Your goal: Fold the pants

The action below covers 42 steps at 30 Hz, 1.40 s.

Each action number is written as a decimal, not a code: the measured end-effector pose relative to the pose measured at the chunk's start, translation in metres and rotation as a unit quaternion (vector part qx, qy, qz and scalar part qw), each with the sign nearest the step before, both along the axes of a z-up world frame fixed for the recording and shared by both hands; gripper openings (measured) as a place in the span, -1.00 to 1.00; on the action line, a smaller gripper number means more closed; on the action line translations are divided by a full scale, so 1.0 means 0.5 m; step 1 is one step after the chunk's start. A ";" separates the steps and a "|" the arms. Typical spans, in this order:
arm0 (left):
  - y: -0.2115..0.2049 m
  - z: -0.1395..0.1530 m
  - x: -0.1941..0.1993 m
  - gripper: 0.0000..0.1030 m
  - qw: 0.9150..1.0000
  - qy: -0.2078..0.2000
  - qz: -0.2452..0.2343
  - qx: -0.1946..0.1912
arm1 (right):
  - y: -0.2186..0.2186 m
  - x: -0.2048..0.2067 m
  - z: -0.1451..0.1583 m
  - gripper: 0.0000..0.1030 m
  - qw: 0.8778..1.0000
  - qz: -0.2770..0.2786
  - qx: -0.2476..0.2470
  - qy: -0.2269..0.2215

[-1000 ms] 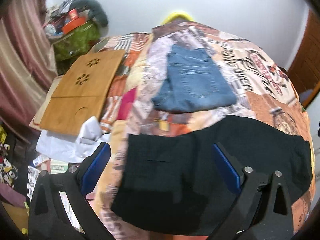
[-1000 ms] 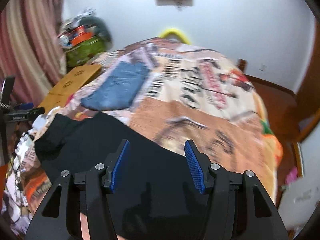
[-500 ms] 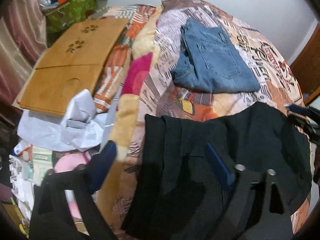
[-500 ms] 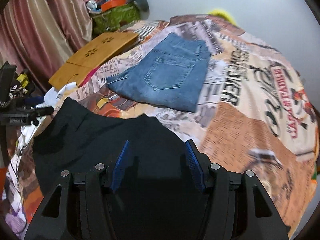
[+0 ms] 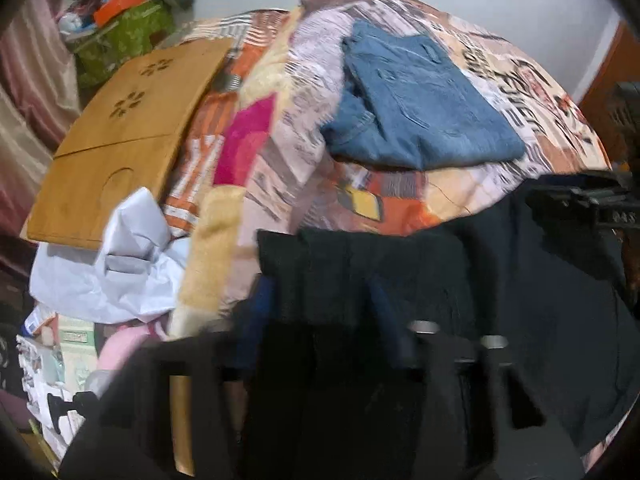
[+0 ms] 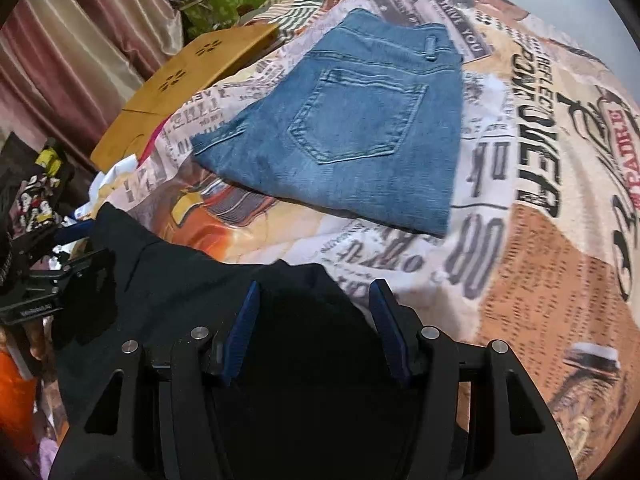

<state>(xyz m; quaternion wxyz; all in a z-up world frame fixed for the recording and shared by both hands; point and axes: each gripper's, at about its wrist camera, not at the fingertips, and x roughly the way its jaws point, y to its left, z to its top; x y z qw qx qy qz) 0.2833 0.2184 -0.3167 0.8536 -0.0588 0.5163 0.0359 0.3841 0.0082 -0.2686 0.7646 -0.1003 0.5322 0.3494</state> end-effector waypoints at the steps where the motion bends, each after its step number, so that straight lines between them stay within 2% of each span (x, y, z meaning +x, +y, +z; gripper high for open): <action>1: -0.004 -0.003 0.000 -0.39 1.000 0.003 -0.002 0.007 | 0.004 -0.002 -0.001 0.00 1.000 0.003 0.000 -0.003; 2: -0.009 -0.004 -0.002 -0.40 1.000 0.000 -0.005 0.019 | 0.007 -0.002 -0.001 -0.06 1.000 0.007 -0.001 -0.004; 3: -0.011 -0.003 -0.003 -0.42 1.000 -0.002 -0.006 0.023 | 0.011 -0.005 -0.002 -0.19 1.000 0.010 -0.004 -0.006; 6: -0.008 0.003 -0.007 -0.54 1.000 -0.007 -0.002 0.023 | 0.018 -0.009 -0.003 -0.50 1.000 0.019 -0.016 -0.019; 9: -0.006 0.007 -0.011 -0.56 0.999 -0.010 -0.002 0.035 | 0.018 -0.021 0.001 -0.65 0.998 0.032 -0.020 -0.043; 10: -0.006 0.008 -0.013 -0.70 0.999 -0.011 -0.002 0.049 | 0.017 -0.028 0.006 -0.72 0.998 0.033 -0.020 -0.057; 12: 0.001 0.005 -0.013 -0.83 0.995 -0.007 0.009 0.099 | 0.017 -0.043 0.020 -0.76 0.995 0.038 -0.018 -0.091; 13: 0.018 0.001 -0.012 -0.88 0.995 -0.001 0.018 0.098 | 0.020 -0.050 0.025 -0.78 0.993 0.042 -0.022 -0.109; 15: 0.047 -0.001 -0.014 -0.92 0.997 0.003 0.033 0.067 | 0.026 -0.050 0.027 -0.80 0.991 0.047 -0.031 -0.125; 16: 0.058 0.003 -0.017 -0.92 0.998 0.001 0.039 0.052 | 0.028 -0.045 0.023 -0.80 0.991 0.047 -0.034 -0.123; 19: 0.046 0.023 -0.027 -0.92 0.999 -0.009 0.026 0.043 | 0.025 -0.028 0.009 -0.80 0.993 0.037 -0.028 -0.106; 20: 0.040 0.025 -0.029 -0.90 0.999 -0.010 0.020 0.036 | 0.024 -0.023 0.004 -0.80 0.994 0.034 -0.025 -0.098; 23: 0.022 0.019 -0.020 -0.55 1.000 0.002 0.003 0.017 | 0.019 -0.027 0.006 -0.80 0.995 0.032 -0.017 -0.095; 25: 0.013 0.003 -0.009 -0.11 1.000 0.012 0.004 0.021 | 0.016 -0.034 0.011 -0.80 0.995 0.033 -0.013 -0.097; 27: 0.009 -0.010 -0.003 0.00 1.000 0.015 0.008 0.018 | 0.013 -0.039 0.017 -0.80 0.994 0.035 -0.009 -0.099; 34: -0.016 -0.039 -0.005 0.01 0.997 0.004 0.005 0.072 | 0.011 -0.033 0.021 -0.84 0.993 0.028 -0.010 -0.113; 39: -0.005 -0.043 -0.001 0.01 0.998 0.007 0.010 0.062 | 0.008 -0.018 0.015 -0.84 0.994 0.009 -0.017 -0.104; 42: -0.010 -0.042 -0.001 0.02 0.997 0.011 0.004 0.073 | -0.010 -0.012 0.030 -0.83 0.995 -0.025 -0.012 -0.099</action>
